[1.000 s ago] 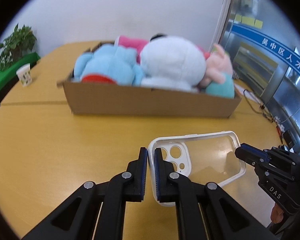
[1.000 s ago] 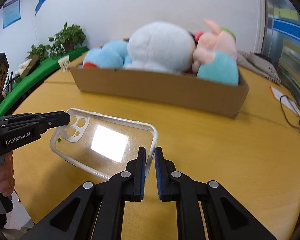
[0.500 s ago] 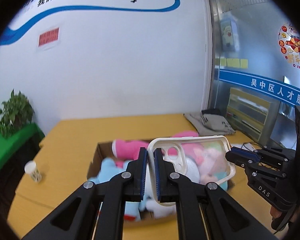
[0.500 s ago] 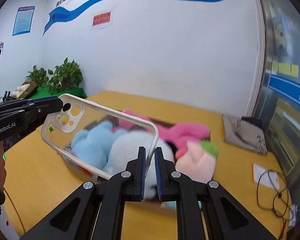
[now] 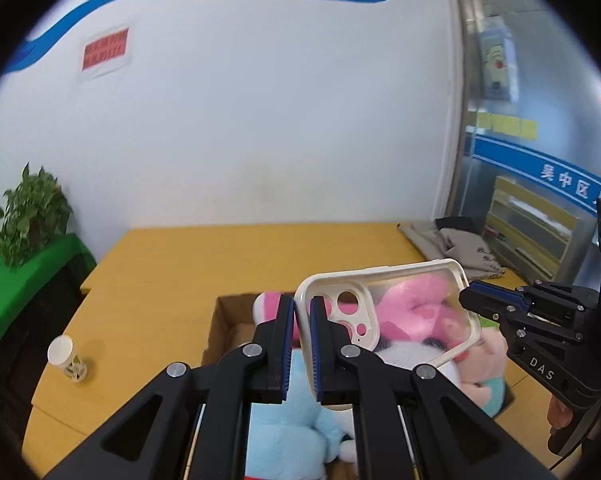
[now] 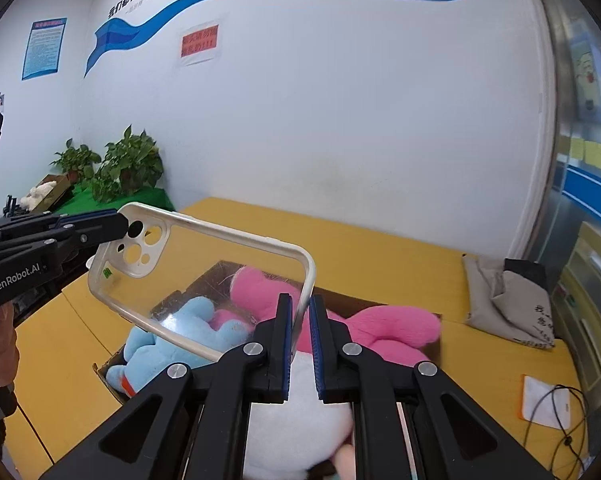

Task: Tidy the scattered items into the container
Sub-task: 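Carry the phone case over the box, lower it onto the blue plush, open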

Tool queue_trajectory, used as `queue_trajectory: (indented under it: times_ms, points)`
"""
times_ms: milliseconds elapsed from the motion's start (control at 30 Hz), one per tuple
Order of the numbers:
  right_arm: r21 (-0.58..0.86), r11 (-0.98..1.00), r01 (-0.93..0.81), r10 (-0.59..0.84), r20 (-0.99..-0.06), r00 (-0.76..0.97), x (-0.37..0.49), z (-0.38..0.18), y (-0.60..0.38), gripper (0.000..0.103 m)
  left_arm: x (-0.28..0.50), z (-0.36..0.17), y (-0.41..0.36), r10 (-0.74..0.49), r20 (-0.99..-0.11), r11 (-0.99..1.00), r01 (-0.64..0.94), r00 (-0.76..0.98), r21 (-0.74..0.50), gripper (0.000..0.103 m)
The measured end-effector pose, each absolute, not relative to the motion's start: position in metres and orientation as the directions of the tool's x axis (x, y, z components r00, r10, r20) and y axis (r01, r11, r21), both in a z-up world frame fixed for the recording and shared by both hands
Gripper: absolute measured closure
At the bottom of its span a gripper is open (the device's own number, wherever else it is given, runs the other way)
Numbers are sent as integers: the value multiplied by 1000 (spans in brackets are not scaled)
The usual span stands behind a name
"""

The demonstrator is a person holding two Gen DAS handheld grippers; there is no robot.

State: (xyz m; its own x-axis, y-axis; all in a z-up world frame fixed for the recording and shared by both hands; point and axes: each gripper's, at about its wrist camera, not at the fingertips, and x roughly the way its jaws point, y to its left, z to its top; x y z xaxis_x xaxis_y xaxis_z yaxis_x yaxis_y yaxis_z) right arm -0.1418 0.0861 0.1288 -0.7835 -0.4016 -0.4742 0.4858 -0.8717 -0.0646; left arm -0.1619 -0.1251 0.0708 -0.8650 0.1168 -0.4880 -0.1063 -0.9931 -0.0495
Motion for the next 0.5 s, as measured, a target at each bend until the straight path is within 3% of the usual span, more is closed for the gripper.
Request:
queue_trajectory:
  times_ms: [500]
  points:
    - [-33, -819, 572, -390, -698, -600, -213, 16, -12, 94, -202, -49, -202, 81, -703, -988, 33, -706, -148, 96]
